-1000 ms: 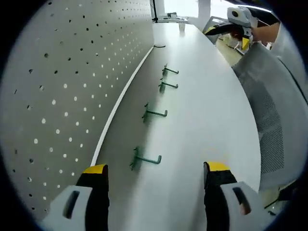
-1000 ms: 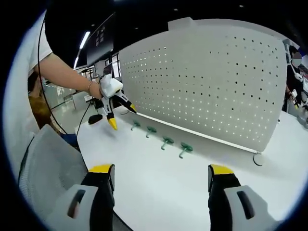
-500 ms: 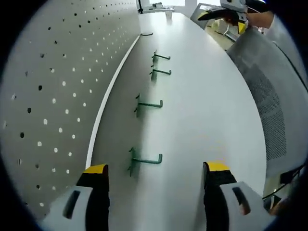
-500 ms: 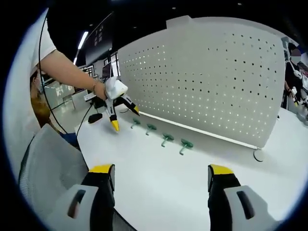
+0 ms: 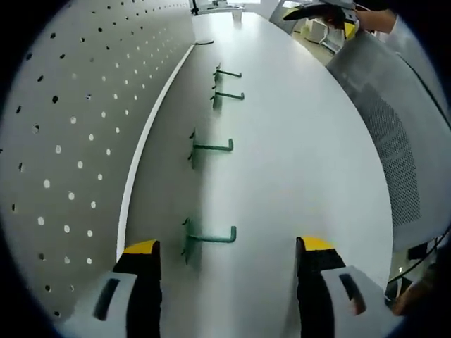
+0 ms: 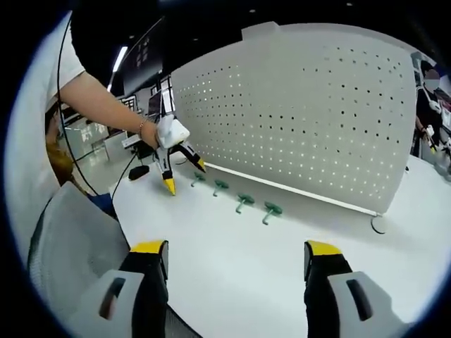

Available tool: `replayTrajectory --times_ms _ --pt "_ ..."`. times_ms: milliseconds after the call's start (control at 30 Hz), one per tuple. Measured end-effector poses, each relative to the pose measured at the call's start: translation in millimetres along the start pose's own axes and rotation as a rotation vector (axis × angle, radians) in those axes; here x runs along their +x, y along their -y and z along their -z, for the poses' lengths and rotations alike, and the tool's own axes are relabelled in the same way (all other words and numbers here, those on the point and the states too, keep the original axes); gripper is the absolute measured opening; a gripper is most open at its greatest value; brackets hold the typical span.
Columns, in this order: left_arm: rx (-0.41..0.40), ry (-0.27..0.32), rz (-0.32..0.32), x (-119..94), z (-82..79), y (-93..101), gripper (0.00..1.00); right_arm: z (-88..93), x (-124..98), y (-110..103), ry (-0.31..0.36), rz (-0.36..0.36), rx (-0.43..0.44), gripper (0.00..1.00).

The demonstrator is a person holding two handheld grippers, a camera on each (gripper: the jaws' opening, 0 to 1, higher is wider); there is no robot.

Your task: Insert the hook assembly into the mounting plate slot until the hook locks in place.

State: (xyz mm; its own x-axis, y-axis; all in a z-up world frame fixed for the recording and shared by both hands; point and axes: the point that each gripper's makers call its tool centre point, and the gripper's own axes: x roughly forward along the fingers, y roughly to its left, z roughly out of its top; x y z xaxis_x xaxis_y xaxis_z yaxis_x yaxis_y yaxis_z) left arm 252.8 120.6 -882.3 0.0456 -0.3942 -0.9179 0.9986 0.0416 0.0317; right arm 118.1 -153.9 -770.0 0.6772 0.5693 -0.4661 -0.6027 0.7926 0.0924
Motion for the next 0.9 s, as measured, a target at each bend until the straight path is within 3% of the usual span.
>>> replayTrajectory --times_ms 67,500,900 --pt "-0.006 -0.001 0.023 0 1.0 3.9 0.74 -0.2 0 0 0.002 0.002 0.003 0.76" --pt "-0.014 0.012 0.023 -1 3.2 0.5 0.72 0.2 0 0 -0.001 0.001 0.0 0.76" --pt "-0.035 -0.002 0.014 -3 3.4 -16.9 0.49 -0.4 -2 3 -0.001 0.012 0.002 0.75"
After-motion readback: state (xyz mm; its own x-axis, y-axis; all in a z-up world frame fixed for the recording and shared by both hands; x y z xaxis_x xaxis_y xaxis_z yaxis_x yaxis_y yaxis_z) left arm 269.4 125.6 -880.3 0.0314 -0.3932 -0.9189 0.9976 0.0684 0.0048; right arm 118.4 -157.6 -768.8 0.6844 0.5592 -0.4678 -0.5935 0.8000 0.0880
